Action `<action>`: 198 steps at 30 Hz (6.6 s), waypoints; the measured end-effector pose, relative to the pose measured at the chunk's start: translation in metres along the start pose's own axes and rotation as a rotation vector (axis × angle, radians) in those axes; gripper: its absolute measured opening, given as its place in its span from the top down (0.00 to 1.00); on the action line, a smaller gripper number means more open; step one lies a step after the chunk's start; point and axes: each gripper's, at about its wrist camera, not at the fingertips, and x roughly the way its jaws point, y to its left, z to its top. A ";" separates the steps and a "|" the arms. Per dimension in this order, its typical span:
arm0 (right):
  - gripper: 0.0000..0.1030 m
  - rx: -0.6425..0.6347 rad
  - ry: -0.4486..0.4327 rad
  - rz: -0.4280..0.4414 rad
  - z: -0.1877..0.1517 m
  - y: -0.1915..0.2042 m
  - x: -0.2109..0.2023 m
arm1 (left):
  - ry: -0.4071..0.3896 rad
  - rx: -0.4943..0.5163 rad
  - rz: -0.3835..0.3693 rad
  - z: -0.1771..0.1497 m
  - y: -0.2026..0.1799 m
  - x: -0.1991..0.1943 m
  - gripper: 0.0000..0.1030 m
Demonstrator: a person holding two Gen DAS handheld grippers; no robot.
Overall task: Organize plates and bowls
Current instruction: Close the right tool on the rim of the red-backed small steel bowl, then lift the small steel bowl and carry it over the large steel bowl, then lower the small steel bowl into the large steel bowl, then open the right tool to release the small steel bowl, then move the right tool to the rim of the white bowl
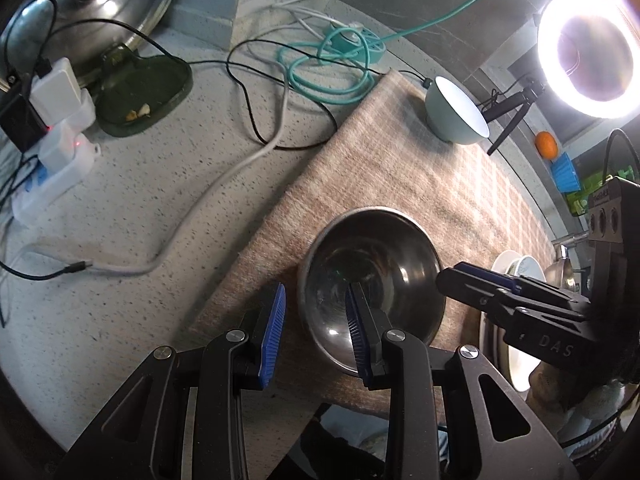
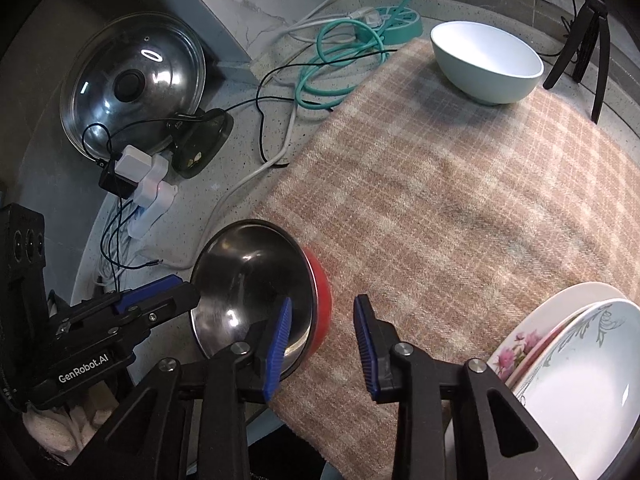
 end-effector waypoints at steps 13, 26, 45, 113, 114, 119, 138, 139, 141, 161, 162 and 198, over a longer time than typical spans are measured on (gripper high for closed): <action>0.91 0.024 0.046 0.027 0.000 -0.003 0.012 | 0.041 -0.009 0.014 -0.002 0.003 0.018 0.87; 0.94 0.031 0.044 0.013 -0.001 0.002 0.010 | 0.033 -0.014 0.016 -0.001 0.001 0.017 0.89; 0.94 0.107 -0.076 0.010 0.004 -0.022 -0.056 | -0.041 0.085 -0.055 0.026 -0.050 -0.009 0.89; 0.94 0.675 -0.328 -0.263 -0.154 -0.281 -0.227 | 0.154 0.674 -0.297 -0.021 -0.391 0.086 0.89; 0.94 0.679 -0.324 -0.264 -0.155 -0.284 -0.225 | 0.161 0.674 -0.292 -0.021 -0.393 0.089 0.89; 0.94 0.687 -0.303 -0.271 -0.157 -0.295 -0.218 | 0.182 0.697 -0.266 -0.025 -0.400 0.102 0.89; 0.94 0.700 -0.219 -0.290 -0.157 -0.318 -0.192 | 0.229 0.786 -0.181 -0.038 -0.409 0.131 0.89; 0.94 0.702 -0.216 -0.290 -0.156 -0.319 -0.191 | 0.228 0.787 -0.179 -0.038 -0.409 0.131 0.89; 0.94 0.703 -0.215 -0.291 -0.155 -0.320 -0.190 | 0.223 0.792 -0.176 -0.037 -0.410 0.131 0.89; 0.83 0.695 -0.211 -0.321 -0.152 -0.318 -0.192 | 0.206 0.815 -0.186 -0.040 -0.412 0.126 0.84; 0.82 0.690 -0.213 -0.331 -0.152 -0.317 -0.193 | 0.198 0.817 -0.187 -0.040 -0.411 0.124 0.84; 0.73 0.419 -0.440 -0.338 -0.065 -0.196 -0.209 | -0.136 0.730 -0.215 0.021 -0.310 0.008 0.81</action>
